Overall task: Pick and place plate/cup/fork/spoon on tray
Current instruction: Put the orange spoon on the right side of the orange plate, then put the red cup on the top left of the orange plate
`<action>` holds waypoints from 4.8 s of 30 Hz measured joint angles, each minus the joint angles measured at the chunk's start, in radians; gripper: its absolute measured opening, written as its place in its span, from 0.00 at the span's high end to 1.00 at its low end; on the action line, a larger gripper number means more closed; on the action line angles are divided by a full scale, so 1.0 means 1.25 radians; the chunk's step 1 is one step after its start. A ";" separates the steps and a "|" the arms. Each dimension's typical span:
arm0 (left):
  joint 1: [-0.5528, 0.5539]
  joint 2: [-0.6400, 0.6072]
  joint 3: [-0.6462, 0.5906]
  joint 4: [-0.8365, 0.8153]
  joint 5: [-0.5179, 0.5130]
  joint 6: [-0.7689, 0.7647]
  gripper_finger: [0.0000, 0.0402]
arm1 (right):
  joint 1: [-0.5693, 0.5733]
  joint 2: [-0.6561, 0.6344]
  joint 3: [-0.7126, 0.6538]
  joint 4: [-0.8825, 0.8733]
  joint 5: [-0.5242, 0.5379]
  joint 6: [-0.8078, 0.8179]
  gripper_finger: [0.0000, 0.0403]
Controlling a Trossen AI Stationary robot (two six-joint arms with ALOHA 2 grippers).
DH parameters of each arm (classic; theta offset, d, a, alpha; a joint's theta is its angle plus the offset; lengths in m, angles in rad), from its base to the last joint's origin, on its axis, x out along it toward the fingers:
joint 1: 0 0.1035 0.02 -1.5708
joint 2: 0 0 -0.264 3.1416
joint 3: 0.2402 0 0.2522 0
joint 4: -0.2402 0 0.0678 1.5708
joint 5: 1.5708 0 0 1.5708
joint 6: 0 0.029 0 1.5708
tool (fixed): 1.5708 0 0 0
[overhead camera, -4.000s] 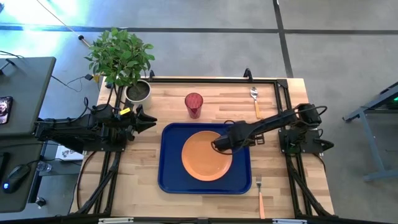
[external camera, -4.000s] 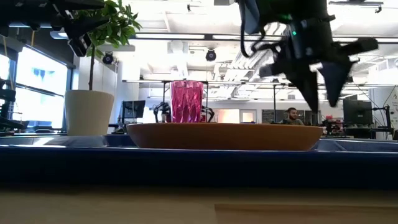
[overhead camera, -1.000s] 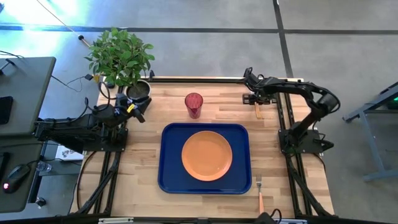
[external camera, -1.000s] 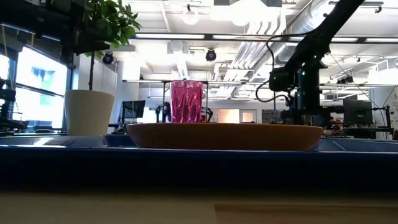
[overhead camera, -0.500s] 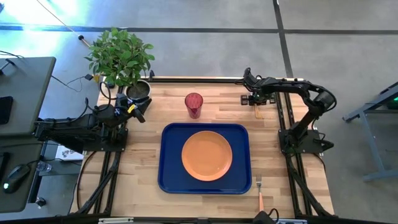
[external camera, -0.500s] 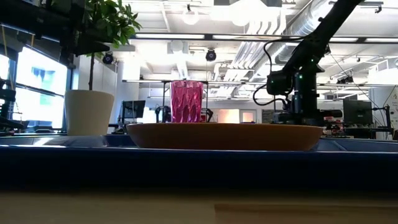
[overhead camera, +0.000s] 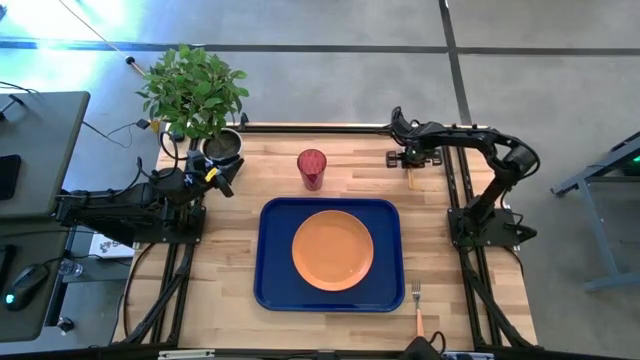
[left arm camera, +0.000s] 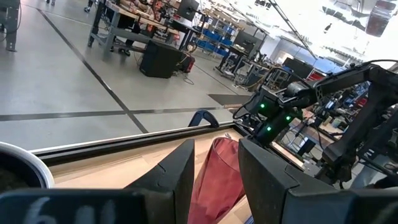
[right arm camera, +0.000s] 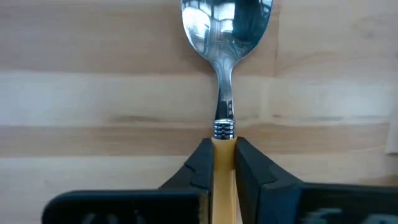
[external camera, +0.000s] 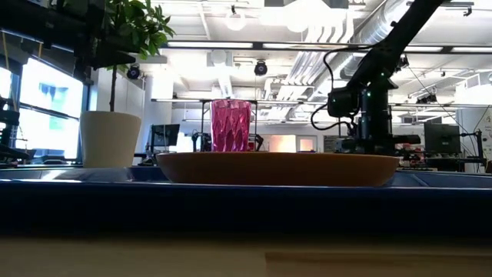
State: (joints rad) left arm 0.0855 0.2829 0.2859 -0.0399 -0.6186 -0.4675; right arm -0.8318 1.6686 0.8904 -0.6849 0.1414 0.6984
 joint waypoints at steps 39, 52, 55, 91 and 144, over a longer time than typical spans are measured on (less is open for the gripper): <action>0.000 0.000 0.000 0.000 0.030 0.063 0.71 | 0.533 -0.325 0.157 -0.290 0.056 0.575 0.96; 0.000 0.000 -0.001 0.000 0.029 0.063 0.71 | 0.790 -0.210 0.157 -0.287 -0.021 0.909 0.96; 0.000 0.000 -0.001 0.000 0.029 0.063 0.71 | 0.833 -0.175 0.157 -0.263 -0.039 0.964 0.96; 0.000 0.000 -0.001 -0.001 0.029 0.111 0.71 | 0.919 0.095 0.157 -0.090 -0.080 0.999 0.96; 0.000 0.000 -0.001 -0.001 0.029 0.111 0.71 | 0.919 0.038 0.155 -0.138 -0.095 0.966 0.76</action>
State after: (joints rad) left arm 0.0856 0.2831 0.2852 -0.0406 -0.5825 -0.3286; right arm 0.3168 1.7160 1.0843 -0.8568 0.0227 1.9060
